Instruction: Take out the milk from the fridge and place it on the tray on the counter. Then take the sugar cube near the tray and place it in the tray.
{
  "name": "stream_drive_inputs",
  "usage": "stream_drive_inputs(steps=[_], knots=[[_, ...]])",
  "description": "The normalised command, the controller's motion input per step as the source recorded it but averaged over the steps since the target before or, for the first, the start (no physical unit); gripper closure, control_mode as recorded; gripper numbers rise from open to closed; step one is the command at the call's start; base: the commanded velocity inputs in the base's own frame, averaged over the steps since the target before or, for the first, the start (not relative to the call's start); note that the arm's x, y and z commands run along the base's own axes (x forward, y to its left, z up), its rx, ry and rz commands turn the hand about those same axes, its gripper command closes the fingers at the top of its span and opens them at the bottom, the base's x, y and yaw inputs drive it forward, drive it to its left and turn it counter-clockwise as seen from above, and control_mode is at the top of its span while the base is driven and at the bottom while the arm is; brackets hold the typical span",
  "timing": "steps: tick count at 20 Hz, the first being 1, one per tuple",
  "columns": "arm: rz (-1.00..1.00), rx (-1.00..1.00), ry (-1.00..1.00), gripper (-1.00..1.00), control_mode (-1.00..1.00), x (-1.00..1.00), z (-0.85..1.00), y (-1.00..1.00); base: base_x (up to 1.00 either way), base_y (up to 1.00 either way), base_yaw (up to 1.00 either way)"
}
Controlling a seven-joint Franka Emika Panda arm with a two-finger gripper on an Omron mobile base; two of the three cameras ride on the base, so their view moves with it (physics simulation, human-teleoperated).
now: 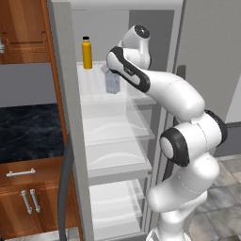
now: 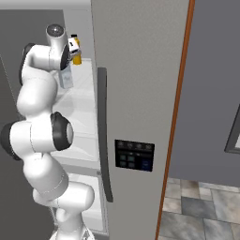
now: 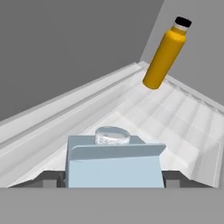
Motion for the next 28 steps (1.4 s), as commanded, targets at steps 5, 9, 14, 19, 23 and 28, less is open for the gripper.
stream_drive_inputs(steps=[5, 9, 14, 19, 23, 28], knots=[[0.0, 0.0, -0.07, 1.0, -1.0, -0.72, 0.0, 0.34, 0.0, 0.0, 0.0], [-0.24, 0.02, -0.13, 1.0, -1.0, -1.0, 0.21, -0.01, 0.0, 0.0, 0.0], [-0.42, 0.04, -0.12, 1.0, -1.0, -1.0, 0.37, -0.07, 0.0, 0.0, 0.0], [-0.45, 0.03, 0.0, 1.0, -1.0, -1.0, 0.46, -0.26, 0.0, 0.0, 0.0], [-0.4, 0.04, 0.0, 1.0, -1.0, -1.0, 0.68, -0.56, 0.0, 0.0, 0.0], [-0.13, 0.0, 0.04, 1.0, -1.0, -0.88, 0.65, -0.8, 0.0, 0.0, 0.0]])
